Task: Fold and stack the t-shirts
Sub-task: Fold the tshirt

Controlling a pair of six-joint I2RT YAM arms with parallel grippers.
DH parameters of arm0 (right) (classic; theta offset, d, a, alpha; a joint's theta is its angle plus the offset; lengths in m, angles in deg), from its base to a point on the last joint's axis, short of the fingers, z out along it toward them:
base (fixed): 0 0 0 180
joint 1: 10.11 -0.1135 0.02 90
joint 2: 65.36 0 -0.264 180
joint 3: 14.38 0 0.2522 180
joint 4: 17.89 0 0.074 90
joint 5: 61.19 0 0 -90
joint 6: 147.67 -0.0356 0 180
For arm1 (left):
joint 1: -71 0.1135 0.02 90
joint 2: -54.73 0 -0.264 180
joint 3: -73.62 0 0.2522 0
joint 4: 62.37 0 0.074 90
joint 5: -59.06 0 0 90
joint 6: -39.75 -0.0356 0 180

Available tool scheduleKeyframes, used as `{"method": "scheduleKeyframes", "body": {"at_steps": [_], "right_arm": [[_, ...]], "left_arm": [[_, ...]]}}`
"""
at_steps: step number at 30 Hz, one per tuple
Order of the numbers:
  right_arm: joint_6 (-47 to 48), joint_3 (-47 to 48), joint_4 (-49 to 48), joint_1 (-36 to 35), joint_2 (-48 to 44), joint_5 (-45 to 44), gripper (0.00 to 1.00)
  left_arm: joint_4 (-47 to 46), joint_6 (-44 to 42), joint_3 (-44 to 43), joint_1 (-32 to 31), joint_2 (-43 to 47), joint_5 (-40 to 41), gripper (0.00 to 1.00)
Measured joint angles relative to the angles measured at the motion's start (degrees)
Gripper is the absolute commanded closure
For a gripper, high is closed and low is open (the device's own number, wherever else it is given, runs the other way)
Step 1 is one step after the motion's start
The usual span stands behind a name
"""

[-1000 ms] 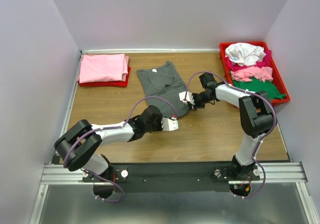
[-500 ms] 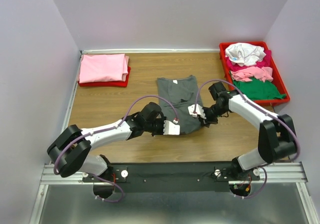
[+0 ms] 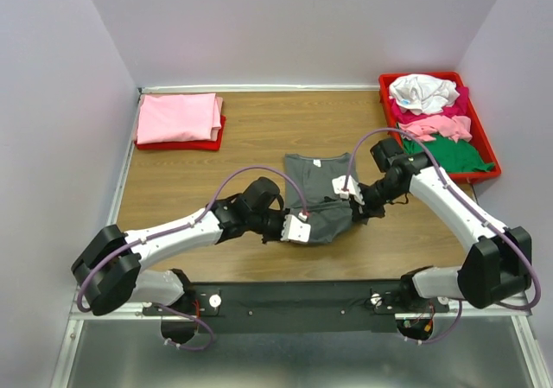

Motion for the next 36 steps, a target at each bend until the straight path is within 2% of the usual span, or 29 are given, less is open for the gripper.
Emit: {"method": "scheduleKeyframes", "body": {"at_steps": [6, 14, 26, 36], "right_arm": [[-4.8, 5.4, -1.1, 0.0, 2.5, -0.6, 0.99], [-11.0, 12.8, -3.1, 0.7, 6.8, -2.1, 0.99], [-21.6, 23.1, -8.3, 6.6, 14.8, -3.9, 1.0], [-28.9, 28.9, -13.5, 10.4, 22.6, -4.5, 0.99]], "left_arm": [[0.1, -0.7, -1.0, 3.1, 0.0, -0.3, 1.0], [-2.5, -4.0, -4.8, 12.7, -0.7, -2.4, 1.0], [-6.4, -9.2, -16.2, 17.7, -13.5, -6.4, 1.0], [-10.2, -9.7, -21.7, 22.6, -20.9, -7.3, 1.0]]}}
